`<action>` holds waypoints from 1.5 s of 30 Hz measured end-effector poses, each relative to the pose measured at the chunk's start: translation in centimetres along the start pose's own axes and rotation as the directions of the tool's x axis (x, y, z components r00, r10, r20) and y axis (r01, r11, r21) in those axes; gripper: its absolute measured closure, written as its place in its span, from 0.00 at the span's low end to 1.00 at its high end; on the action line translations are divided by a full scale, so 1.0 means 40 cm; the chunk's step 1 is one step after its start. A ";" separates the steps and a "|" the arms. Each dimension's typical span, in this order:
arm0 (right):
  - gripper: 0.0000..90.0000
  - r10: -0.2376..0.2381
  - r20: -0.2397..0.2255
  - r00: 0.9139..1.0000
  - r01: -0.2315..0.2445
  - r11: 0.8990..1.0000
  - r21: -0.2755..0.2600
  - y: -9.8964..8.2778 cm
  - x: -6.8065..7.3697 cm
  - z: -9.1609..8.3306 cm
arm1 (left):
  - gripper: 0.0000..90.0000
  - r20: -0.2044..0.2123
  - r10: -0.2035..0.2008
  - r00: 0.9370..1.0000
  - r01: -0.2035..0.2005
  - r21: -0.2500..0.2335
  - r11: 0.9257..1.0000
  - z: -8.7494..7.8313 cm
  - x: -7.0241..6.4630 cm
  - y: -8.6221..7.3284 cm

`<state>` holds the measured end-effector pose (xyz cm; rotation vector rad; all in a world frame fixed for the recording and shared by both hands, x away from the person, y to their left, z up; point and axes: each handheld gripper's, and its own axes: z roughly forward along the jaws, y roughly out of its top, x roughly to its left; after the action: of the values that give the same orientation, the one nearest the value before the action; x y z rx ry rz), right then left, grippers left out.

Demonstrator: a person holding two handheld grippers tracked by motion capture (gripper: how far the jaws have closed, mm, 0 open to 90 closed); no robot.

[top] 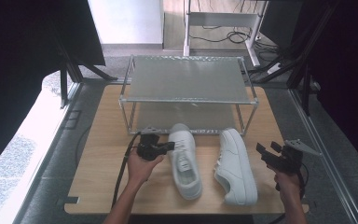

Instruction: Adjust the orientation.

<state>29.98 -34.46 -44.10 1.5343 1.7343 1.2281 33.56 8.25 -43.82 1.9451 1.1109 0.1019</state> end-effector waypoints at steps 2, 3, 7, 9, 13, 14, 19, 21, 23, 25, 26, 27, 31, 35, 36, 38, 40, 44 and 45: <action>0.38 0.001 -0.001 1.000 -0.001 1.000 -0.003 0.000 -0.001 -0.003 | 1.00 0.019 -0.012 1.000 0.012 -0.004 1.000 0.013 -0.005 0.003; 0.38 0.002 -0.001 1.000 -0.002 1.000 -0.004 0.000 -0.002 -0.005 | 1.00 0.020 -0.011 1.000 0.011 -0.010 1.000 0.014 -0.009 0.004; 0.38 0.010 0.003 1.000 -0.010 1.000 -0.015 0.003 -0.006 -0.011 | 1.00 0.022 0.001 1.000 -0.001 -0.026 1.000 0.004 -0.024 0.006; 0.38 0.011 0.003 1.000 -0.011 1.000 -0.019 0.004 -0.007 -0.013 | 1.00 0.023 0.010 1.000 -0.009 -0.035 0.999 -0.009 -0.029 0.009; 0.38 0.008 0.005 1.000 -0.008 1.000 -0.018 0.004 -0.004 -0.014 | 1.00 0.025 0.026 0.999 -0.025 -0.055 0.998 -0.036 -0.039 0.018; 0.38 0.007 0.006 1.000 -0.007 1.000 -0.018 0.004 -0.002 -0.013 | 1.00 0.026 0.031 0.999 -0.030 -0.058 0.998 -0.042 -0.042 0.018; 0.38 0.007 0.006 1.000 -0.006 1.000 -0.015 0.002 -0.001 -0.013 | 1.00 0.041 0.053 0.998 -0.050 -0.073 0.996 -0.069 -0.066 0.012; 0.38 0.007 0.006 1.000 -0.007 1.000 -0.013 0.001 -0.002 -0.013 | 1.00 0.056 0.054 0.997 -0.050 -0.082 0.995 -0.075 -0.080 0.005; 0.38 0.006 0.007 1.000 -0.006 1.000 -0.009 -0.001 -0.001 -0.014 | 1.00 0.066 0.058 0.996 -0.052 -0.082 0.995 -0.075 -0.088 0.001; 0.38 0.006 0.008 1.000 -0.006 1.000 -0.008 -0.002 -0.001 -0.014 | 1.00 0.092 0.063 0.994 -0.057 -0.065 0.996 -0.066 -0.113 -0.021; 0.38 0.006 0.008 1.000 -0.006 1.000 -0.006 -0.002 -0.002 -0.016 | 1.00 0.102 0.062 0.993 -0.057 -0.058 0.997 -0.061 -0.120 -0.030; 0.38 0.005 0.008 1.000 -0.005 1.000 -0.010 -0.002 -0.001 -0.016 | 1.00 0.110 0.061 0.992 -0.056 -0.053 0.997 -0.056 -0.126 -0.038; 0.38 0.007 0.009 1.000 -0.007 1.000 -0.006 -0.003 0.000 -0.015 | 1.00 0.111 0.078 0.991 -0.076 -0.022 0.997 -0.031 -0.150 -0.058; 0.38 0.004 0.007 1.000 -0.004 1.000 0.001 -0.005 0.003 -0.012 | 1.00 0.087 0.097 0.992 -0.099 0.021 0.995 -0.001 -0.162 -0.067; 0.38 0.003 0.007 1.000 -0.003 1.000 0.001 -0.006 0.003 -0.012 | 1.00 0.077 0.103 0.992 -0.105 0.031 0.994 0.005 -0.163 -0.069; 0.38 0.004 0.008 1.000 -0.004 1.000 0.003 -0.006 0.002 -0.011 | 1.00 0.051 0.111 0.993 -0.114 0.050 0.992 0.017 -0.162 -0.074; 0.38 0.005 0.010 1.000 -0.005 1.000 0.005 -0.006 0.001 -0.011 | 1.00 0.056 0.103 0.993 -0.107 0.059 0.993 0.025 -0.155 -0.080; 0.38 0.009 0.012 1.000 -0.009 1.000 0.002 -0.007 0.001 -0.011 | 1.00 0.046 0.102 0.994 -0.104 0.061 0.993 0.021 -0.153 -0.081; 0.38 0.009 0.012 1.000 -0.009 1.000 0.002 -0.007 0.001 -0.011 | 1.00 0.046 0.102 0.994 -0.104 0.061 0.993 0.021 -0.153 -0.081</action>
<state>29.44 -34.56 -44.14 1.5486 1.7233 1.2201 28.14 3.93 -44.67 2.0523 0.9967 0.0814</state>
